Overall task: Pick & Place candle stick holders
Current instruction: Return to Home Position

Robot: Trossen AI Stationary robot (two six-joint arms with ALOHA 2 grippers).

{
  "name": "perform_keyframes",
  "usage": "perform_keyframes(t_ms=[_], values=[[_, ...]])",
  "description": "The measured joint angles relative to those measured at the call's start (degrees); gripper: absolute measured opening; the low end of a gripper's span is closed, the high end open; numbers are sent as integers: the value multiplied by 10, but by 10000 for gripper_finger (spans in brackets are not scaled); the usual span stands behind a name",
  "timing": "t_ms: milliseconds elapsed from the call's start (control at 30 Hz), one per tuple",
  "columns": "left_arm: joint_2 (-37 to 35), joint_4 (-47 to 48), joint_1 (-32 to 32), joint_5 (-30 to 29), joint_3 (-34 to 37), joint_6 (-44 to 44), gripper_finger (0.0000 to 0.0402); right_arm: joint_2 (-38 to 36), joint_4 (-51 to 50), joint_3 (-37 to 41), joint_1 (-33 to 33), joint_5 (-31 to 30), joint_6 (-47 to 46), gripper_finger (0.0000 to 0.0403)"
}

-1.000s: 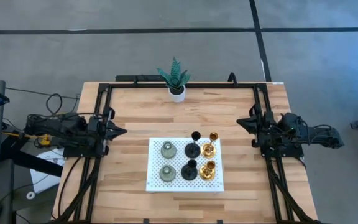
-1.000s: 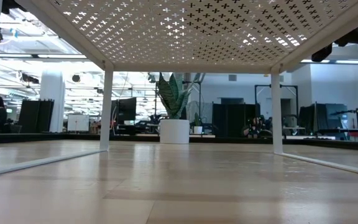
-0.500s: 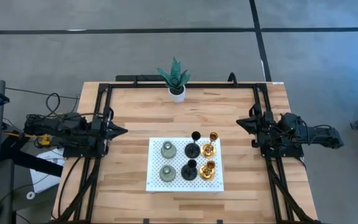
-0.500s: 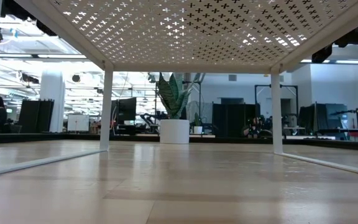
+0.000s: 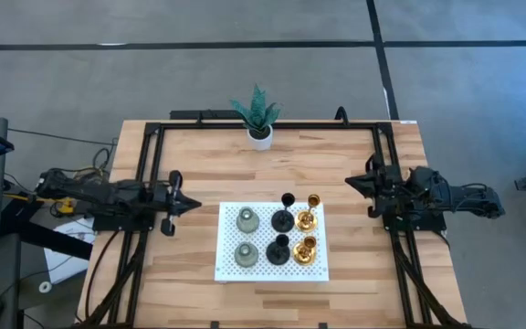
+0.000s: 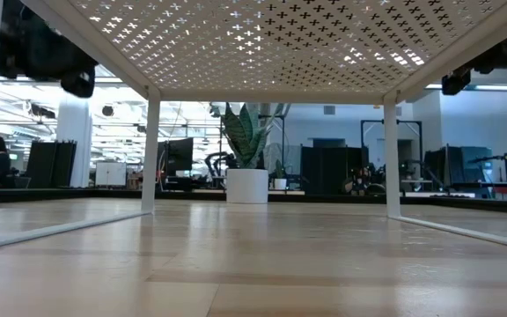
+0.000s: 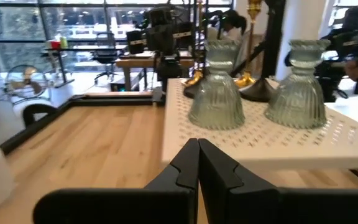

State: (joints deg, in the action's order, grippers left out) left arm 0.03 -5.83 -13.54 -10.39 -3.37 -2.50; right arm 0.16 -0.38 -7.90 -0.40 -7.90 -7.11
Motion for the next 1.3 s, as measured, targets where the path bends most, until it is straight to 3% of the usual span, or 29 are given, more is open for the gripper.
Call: perform_keyframes(t_ms=[100, 400, 600, 1300], values=[[0, -30, 0, 15, 30, 11, 5, 0, -32, 0, 0, 2, -6, 0], [5, -19, 0, 73, 31, 14, 5, 0, -125, 0, 0, 21, -17, 0], [5, 45, 0, 76, 30, 28, 5, 0, -157, 13, 0, 20, -20, 0], [53, 41, 0, 57, 30, 30, 5, 6, -170, 21, 0, 19, -35, 0]])
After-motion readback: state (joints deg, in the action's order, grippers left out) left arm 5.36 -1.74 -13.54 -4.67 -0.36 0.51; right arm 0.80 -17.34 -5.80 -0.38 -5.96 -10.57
